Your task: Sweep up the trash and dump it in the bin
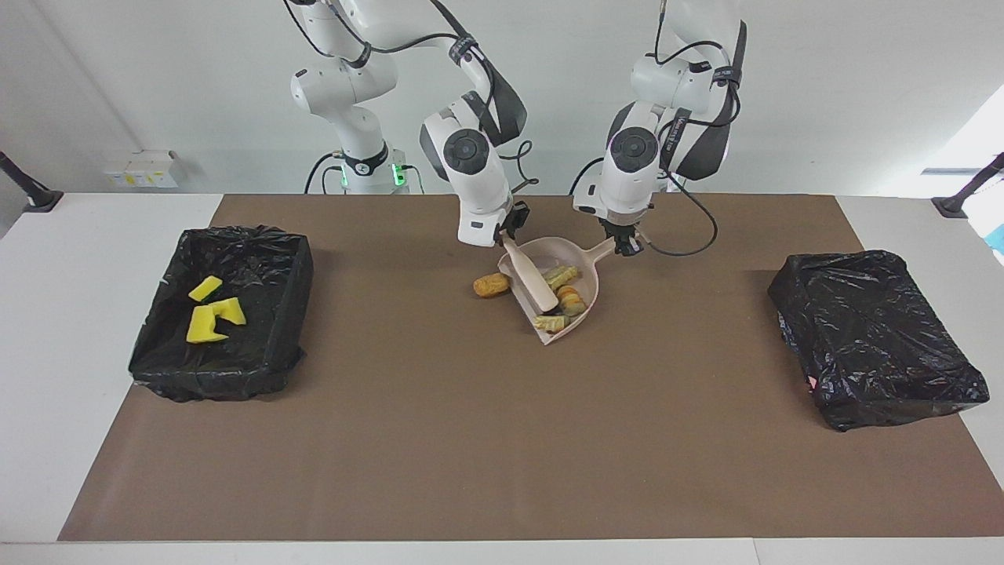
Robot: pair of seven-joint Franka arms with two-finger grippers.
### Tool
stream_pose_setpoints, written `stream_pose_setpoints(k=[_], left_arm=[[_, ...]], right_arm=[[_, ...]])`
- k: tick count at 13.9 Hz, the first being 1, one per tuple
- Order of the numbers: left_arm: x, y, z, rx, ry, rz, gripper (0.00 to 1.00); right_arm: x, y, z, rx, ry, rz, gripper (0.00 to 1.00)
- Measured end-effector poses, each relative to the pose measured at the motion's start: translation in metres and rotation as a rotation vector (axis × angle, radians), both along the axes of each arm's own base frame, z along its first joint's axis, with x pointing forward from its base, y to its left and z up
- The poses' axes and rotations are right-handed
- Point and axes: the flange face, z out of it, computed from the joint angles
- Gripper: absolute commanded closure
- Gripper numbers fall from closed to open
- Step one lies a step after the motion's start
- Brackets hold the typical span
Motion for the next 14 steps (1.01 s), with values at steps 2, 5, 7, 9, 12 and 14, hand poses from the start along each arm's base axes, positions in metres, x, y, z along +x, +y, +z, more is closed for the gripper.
stream_pose_setpoints(k=[2, 5, 7, 9, 12, 14], left_arm=[[0.0, 0.0, 0.0, 0.0, 0.0, 0.0, 1.0], [0.0, 0.0, 0.0, 0.0, 0.0, 0.0, 1.0], [0.0, 0.0, 0.0, 0.0, -0.001, 0.0, 1.0], [0.0, 0.0, 0.0, -0.001, -0.002, 0.0, 1.0], [0.0, 0.0, 0.0, -0.002, -0.004, 0.0, 1.0], [0.0, 0.0, 0.0, -0.002, -0.004, 0.0, 1.0]], right_arm=[[0.005, -0.013, 0.018, 0.004, 0.005, -0.018, 1.0], [0.018, -0.059, 0.048, -0.006, 0.036, -0.094, 1.0], [0.024, -0.094, 0.054, -0.073, 0.063, -0.151, 1.0], [0.026, -0.123, 0.045, -0.137, 0.088, -0.23, 1.0], [-0.008, -0.139, 0.01, -0.197, 0.115, -0.288, 1.0], [-0.038, -0.126, -0.013, -0.221, 0.103, -0.286, 1.0]])
